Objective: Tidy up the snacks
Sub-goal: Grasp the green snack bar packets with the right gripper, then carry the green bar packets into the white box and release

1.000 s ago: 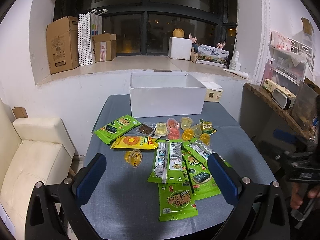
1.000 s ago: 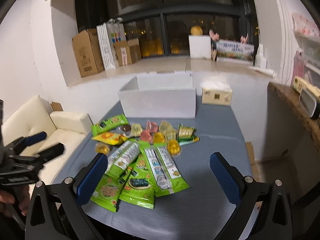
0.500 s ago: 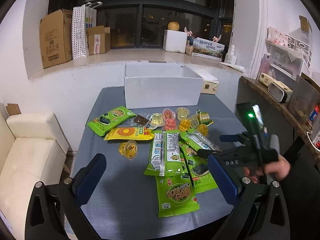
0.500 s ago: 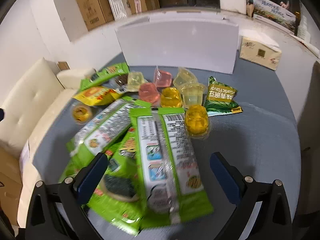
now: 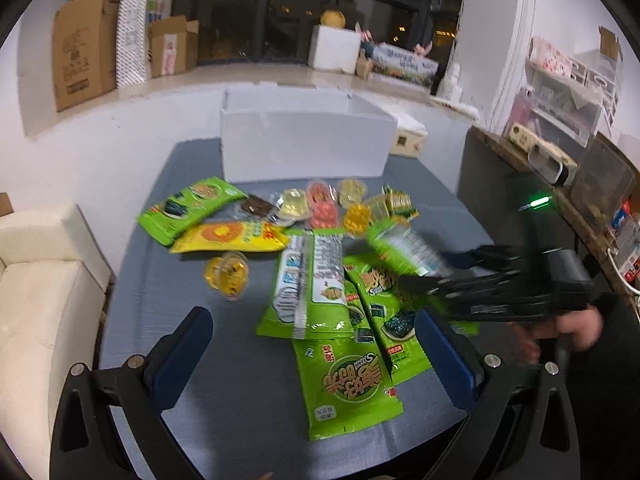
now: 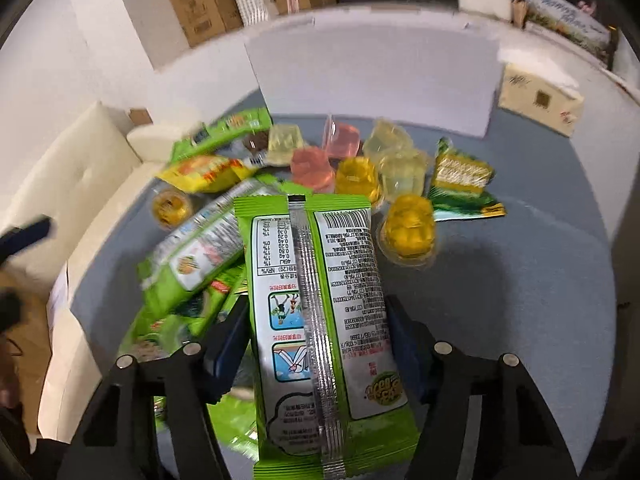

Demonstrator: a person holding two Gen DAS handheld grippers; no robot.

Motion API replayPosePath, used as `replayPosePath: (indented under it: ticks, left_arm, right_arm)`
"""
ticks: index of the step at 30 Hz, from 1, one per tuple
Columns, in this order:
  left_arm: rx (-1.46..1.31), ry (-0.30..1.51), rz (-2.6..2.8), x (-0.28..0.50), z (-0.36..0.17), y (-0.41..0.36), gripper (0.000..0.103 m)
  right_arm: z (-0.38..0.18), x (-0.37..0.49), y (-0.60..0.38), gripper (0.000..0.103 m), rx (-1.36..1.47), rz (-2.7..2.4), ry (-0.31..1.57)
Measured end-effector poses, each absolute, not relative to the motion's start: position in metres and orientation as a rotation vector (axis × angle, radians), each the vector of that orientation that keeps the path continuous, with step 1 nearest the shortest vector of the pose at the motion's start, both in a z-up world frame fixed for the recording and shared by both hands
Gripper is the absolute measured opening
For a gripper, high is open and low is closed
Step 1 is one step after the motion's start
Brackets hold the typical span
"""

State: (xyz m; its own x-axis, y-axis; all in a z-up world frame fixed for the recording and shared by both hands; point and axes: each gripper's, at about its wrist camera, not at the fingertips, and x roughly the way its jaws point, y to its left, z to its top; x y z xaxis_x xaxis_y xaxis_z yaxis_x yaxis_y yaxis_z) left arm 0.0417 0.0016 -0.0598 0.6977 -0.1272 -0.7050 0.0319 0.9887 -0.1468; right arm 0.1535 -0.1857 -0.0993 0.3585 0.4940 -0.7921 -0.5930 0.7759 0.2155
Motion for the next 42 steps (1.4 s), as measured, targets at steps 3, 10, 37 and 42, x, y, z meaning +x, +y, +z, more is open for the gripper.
replayPosePath:
  ticks: [3,10,37,42]
  left_arm:
    - [-0.094,0.828,-0.085,0.061,-0.075,-0.006,0.103]
    - [-0.066,0.927,-0.143,0.117,-0.112,-0.011,0.103]
    - [-0.117,0.687,-0.171,0.112,-0.028,-0.018,0.065]
    - [-0.113,0.620,-0.135,0.167,0.011,-0.002,0.065]
  right_arm:
    - [-0.077,0.136,-0.205,0.069,-0.073,0.653,0.919]
    - [-0.045,0.099,-0.238,0.069,0.013,0.670,0.820]
    - [-0.023,0.124,-0.234,0.069,0.087,0.619,0.754]
    - [0.013,0.192,-0.215,0.069,0.130,0.604,0.691]
